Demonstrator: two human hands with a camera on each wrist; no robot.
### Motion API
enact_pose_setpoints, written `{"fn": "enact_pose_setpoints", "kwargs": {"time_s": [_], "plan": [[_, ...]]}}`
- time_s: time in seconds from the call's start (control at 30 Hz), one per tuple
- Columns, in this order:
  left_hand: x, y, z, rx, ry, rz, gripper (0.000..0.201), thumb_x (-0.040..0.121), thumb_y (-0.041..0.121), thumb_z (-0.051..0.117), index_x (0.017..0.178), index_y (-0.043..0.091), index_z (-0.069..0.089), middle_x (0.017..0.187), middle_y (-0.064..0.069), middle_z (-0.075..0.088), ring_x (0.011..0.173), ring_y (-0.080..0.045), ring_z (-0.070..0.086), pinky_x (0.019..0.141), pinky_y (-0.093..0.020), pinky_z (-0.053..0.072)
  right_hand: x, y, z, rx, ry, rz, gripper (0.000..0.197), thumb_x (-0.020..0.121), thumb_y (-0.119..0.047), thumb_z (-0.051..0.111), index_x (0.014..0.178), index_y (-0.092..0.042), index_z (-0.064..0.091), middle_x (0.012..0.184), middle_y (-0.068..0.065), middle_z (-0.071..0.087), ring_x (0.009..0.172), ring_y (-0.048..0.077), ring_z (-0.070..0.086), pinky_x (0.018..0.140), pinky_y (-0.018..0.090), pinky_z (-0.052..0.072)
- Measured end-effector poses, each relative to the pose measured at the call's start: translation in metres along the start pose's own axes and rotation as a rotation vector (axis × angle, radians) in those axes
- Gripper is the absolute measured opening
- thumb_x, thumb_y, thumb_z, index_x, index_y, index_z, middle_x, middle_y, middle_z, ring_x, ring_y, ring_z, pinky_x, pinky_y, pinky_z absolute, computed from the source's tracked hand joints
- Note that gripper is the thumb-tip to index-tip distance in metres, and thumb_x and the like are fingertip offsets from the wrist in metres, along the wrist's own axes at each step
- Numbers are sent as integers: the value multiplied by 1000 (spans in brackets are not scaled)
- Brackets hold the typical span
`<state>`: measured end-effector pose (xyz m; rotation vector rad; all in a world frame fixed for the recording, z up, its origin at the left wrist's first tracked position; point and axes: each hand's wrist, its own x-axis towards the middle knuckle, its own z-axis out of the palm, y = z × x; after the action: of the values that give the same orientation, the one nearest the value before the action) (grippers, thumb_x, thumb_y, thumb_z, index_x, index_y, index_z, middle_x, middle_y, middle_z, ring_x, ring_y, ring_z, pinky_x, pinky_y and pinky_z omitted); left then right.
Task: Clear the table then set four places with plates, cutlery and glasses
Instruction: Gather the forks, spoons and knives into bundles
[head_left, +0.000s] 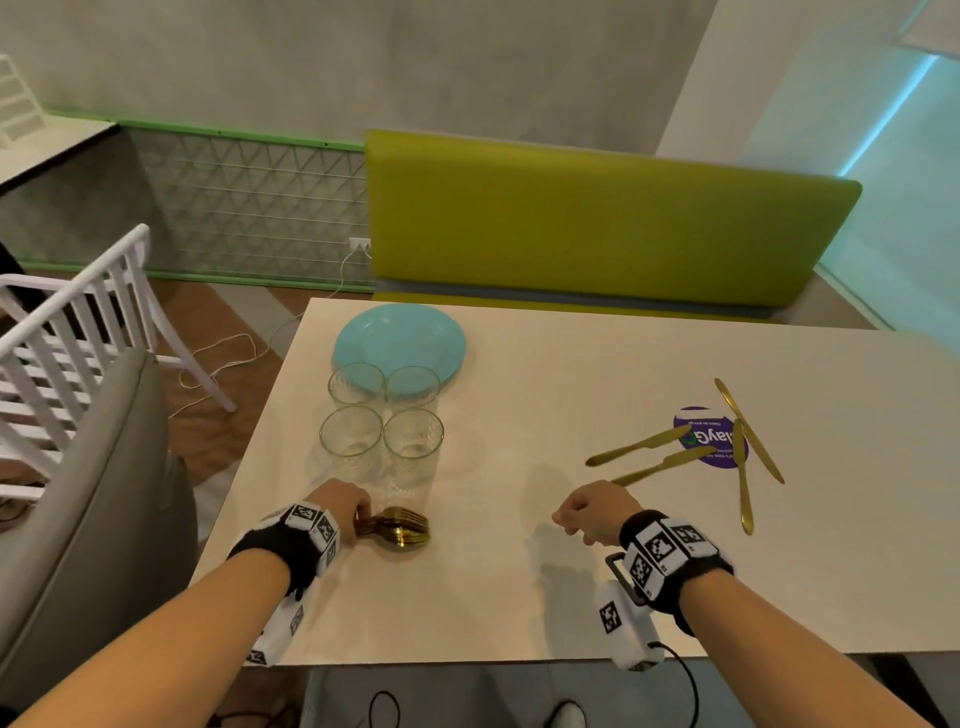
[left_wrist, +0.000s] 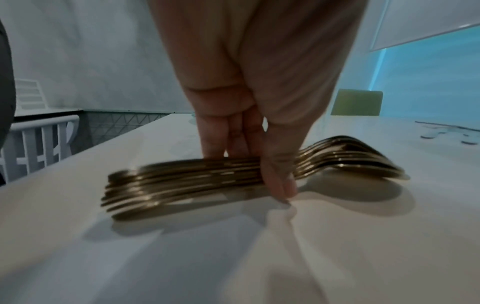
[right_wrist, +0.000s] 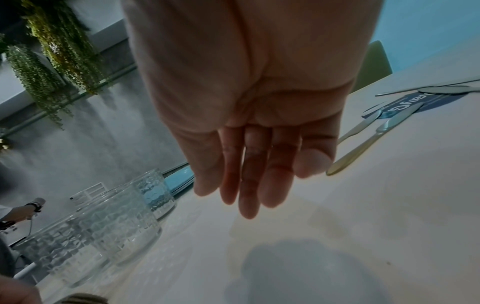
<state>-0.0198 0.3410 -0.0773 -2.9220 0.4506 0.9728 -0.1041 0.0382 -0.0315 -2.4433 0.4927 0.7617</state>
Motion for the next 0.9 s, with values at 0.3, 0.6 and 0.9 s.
{"fn": "enact_pose_setpoints", "kwargs": {"time_s": [0.3,0.6,0.9], "plan": [[-4,4,-2,60,24,5,39,83,30,65,117,13,61,120,-7,63,112,-22,59,94,-27,46,-4,6,-5,51,37,39,19,92,-32,56,90,-15,63,91,-2,65,65,8,56,55,16,43],[-15,42,-15,249,70,-29,27,88,28,57,112,17,64,113,1,66,105,-17,64,86,-25,49,-13,20,-18,47,84,72,29,91,-33,56,104,-9,68,98,2,69,67,8,56,56,17,43],[0,161,-85,165,106,303,46,89,42,55,121,9,59,125,-7,60,116,-25,56,92,-35,47,-12,58,-53,67,146,143,19,91,-32,57,91,-15,65,92,-1,65,71,10,56,54,17,39]]}}
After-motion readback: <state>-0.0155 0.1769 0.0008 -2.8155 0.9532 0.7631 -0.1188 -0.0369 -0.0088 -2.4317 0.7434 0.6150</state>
